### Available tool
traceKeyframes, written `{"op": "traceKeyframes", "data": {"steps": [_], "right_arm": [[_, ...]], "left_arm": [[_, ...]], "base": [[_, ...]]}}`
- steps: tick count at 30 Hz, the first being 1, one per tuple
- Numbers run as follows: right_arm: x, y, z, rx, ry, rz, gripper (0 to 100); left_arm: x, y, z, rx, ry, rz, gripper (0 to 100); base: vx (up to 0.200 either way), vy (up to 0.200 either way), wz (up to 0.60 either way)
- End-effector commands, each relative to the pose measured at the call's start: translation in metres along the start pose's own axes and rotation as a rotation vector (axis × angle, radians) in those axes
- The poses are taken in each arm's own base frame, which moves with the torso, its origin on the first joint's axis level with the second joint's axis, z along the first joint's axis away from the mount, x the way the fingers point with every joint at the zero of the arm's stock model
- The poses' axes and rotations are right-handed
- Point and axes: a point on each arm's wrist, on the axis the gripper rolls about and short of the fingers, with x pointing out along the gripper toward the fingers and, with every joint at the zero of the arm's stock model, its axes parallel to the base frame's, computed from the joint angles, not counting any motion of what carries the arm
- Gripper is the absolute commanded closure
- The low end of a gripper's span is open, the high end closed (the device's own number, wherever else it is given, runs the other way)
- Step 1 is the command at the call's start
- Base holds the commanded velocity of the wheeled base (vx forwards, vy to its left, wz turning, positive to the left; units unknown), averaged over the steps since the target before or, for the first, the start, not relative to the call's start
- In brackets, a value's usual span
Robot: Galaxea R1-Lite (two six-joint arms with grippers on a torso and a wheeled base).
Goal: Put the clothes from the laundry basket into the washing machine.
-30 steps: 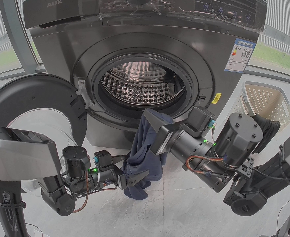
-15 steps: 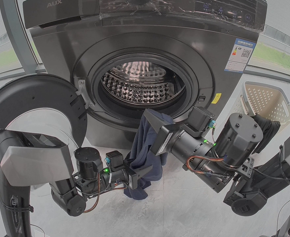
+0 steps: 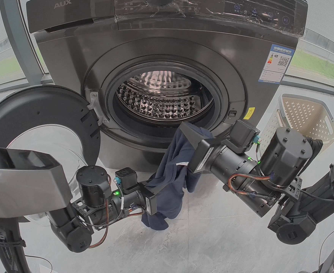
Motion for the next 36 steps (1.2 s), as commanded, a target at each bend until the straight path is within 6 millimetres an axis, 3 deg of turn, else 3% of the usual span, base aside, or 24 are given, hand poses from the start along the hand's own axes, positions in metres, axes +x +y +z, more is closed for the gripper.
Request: {"op": "traceKeyframes", "data": {"steps": [1,4,6,11,18,25,36], "right_arm": [[-0.019,-0.013,0.023,0.031,-0.024,-0.05,100],[-0.025,-0.014,0.019,0.028,0.002,-0.054,100],[-0.038,-0.013,0.016,0.024,0.036,-0.046,100],[-0.042,-0.014,0.014,0.018,0.051,-0.046,100],[-0.045,-0.016,0.021,0.015,0.024,-0.052,100],[-0.047,-0.011,0.036,0.019,-0.031,-0.031,100],[-0.045,-0.008,0.067,0.03,-0.139,-0.023,100]], "left_arm": [[-0.062,-0.04,0.046,0.029,-0.096,-0.067,100],[-0.077,-0.044,0.056,0.035,-0.126,-0.067,100],[-0.098,-0.045,0.07,0.046,-0.186,-0.046,100],[-0.115,-0.035,0.094,0.068,-0.291,0.016,100],[-0.116,-0.029,0.107,0.085,-0.323,0.049,100],[-0.109,-0.021,0.132,0.103,-0.429,0.107,100],[-0.104,-0.02,0.137,0.093,-0.449,0.121,100]], "base": [[0.0,0.0,0.0],[0.0,0.0,0.0],[0.0,0.0,0.0],[0.0,0.0,0.0],[0.0,0.0,0.0],[0.0,0.0,0.0],[0.0,0.0,0.0]]}}
